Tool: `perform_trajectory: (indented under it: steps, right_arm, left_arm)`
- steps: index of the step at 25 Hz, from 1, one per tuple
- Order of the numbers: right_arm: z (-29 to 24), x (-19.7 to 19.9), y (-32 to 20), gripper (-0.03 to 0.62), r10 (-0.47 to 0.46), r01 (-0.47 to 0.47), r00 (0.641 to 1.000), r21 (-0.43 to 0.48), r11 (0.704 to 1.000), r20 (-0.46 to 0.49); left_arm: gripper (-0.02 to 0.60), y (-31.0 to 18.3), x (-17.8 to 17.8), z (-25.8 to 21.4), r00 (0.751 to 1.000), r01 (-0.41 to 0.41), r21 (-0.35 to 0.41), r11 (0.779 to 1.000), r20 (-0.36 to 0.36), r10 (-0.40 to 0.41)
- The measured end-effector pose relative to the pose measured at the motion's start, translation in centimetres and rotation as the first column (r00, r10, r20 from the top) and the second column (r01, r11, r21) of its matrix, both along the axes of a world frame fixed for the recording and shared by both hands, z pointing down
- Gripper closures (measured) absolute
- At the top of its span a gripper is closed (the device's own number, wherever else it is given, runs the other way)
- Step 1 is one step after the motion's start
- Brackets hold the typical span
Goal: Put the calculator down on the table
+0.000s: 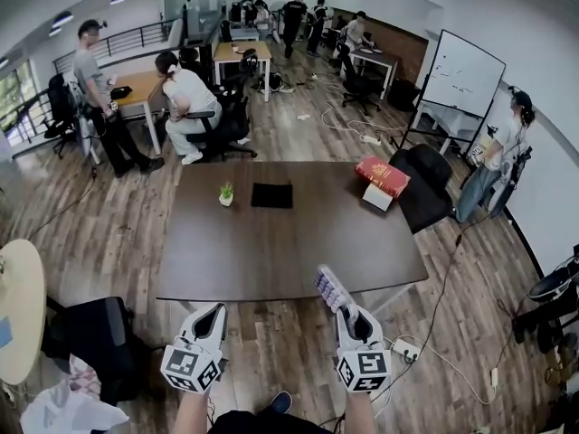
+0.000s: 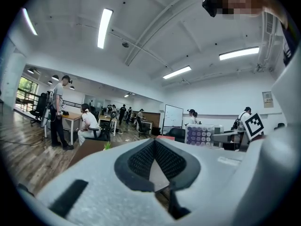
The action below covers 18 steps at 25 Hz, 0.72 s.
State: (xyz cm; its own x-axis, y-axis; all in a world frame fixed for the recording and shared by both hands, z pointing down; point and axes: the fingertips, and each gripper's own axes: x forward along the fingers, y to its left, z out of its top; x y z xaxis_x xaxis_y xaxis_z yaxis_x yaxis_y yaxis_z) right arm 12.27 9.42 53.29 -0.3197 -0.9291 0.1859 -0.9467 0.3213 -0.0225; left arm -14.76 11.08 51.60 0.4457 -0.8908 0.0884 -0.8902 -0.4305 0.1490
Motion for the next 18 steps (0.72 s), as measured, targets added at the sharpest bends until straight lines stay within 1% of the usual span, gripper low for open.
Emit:
perform_trajectory:
  steps: [4,9,15,18]
  right_arm:
    - [0.1,-0.7,-1.4,0.479,-0.04,0.04,0.999,0.003,0.999,0.003]
    - [-0.1,-1.2,-2.7,0.479,-0.069,0.069,0.998,0.008,0.998,0.009]
    - [0.5,-1.7,-3.3,0.479,-0.094,0.093,0.995,0.004,0.996,0.024]
    - [1.0,-1.3,-4.1,0.479,-0.09,0.09,0.996,-0.005,0.996,0.03]
  left_arm:
    - [0.586,-0.7,-0.2,0.1,0.999,0.032,0.004,0.999,-0.002,-0.032]
    - [0.586,-1.2,-0.8,-0.8,0.997,0.074,0.036,0.997,-0.007,-0.074]
    - [0.586,-1.3,-1.0,0.6,0.996,0.084,-0.008,0.996,0.013,-0.084]
    - [0.586,-2.3,-0.5,0.8,0.997,0.075,-0.012,0.997,0.017,-0.075]
